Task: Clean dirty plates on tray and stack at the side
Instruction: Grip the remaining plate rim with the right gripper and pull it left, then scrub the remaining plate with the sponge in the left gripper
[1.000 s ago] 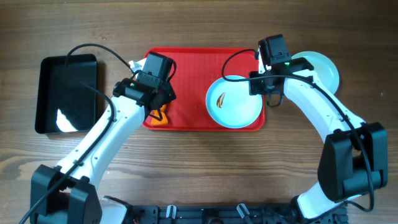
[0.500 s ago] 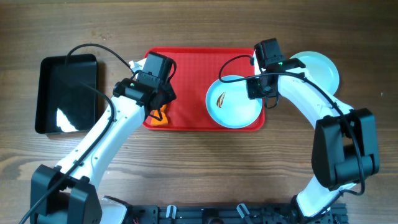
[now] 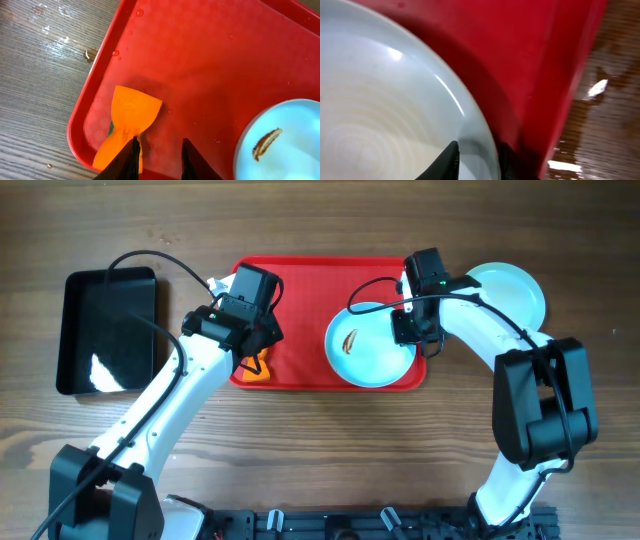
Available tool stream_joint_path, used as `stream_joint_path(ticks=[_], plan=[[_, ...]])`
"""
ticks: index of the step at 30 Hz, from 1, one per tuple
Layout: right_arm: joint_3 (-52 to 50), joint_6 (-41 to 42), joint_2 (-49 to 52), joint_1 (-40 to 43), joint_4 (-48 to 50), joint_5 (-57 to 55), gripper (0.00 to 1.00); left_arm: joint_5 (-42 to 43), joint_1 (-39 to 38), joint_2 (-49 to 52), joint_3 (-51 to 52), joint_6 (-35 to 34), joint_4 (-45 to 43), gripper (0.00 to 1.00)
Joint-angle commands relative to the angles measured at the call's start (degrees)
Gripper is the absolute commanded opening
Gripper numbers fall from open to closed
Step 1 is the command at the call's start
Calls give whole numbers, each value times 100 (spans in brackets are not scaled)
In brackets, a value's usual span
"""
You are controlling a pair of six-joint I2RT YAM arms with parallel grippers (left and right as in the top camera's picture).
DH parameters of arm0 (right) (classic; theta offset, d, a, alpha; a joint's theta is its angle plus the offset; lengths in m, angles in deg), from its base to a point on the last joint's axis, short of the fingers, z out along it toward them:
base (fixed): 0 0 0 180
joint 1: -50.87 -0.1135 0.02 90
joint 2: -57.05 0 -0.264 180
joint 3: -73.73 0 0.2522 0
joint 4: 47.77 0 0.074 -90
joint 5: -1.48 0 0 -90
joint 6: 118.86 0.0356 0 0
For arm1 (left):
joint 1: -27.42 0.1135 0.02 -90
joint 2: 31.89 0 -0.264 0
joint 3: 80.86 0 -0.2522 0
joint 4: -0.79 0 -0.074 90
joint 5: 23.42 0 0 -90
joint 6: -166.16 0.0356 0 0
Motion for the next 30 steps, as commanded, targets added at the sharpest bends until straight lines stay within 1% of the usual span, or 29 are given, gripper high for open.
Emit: stream_joint_path(ticks=[1,4,7,10,13,16,18,19,20,21,24,27,29,30], plan=[[-46,-33,85,-55,-9,1049,27,26,46,50,-42,-15,-46,24],[-46,269,85,-238,-4,1257,21,26,46,50,-42,-13,-61,23],[-48,621,103,-481,76,1252,21,26,46,50,-42,-13,-59,22],[-48,992,173,-730,282,1207,25,26,46,50,-42,-13,-55,22],[-48,1416,328,-938,476,927,27,-11,48,50,-42,35,59,24],[-48,1506,369,-977,483,754,28,-173,48,50,-42,35,271,25],[-42,1508,367,-973,485,752,36,-282,48,50,-39,33,396,25],[-31,1510,367,-970,492,754,40,-323,48,59,-22,33,400,26],[-28,1510,367,-970,511,752,48,-348,48,61,11,35,365,29],[-22,1508,367,-970,527,752,51,-376,48,76,46,35,313,30],[66,1506,367,-970,476,752,51,-404,48,166,103,35,227,30],[339,1403,367,-957,212,754,50,-400,48,380,111,35,173,29],[566,1360,365,-953,-61,728,46,-400,48,555,111,35,144,28],[651,1360,365,-953,-160,732,42,-396,48,645,111,35,138,25]])
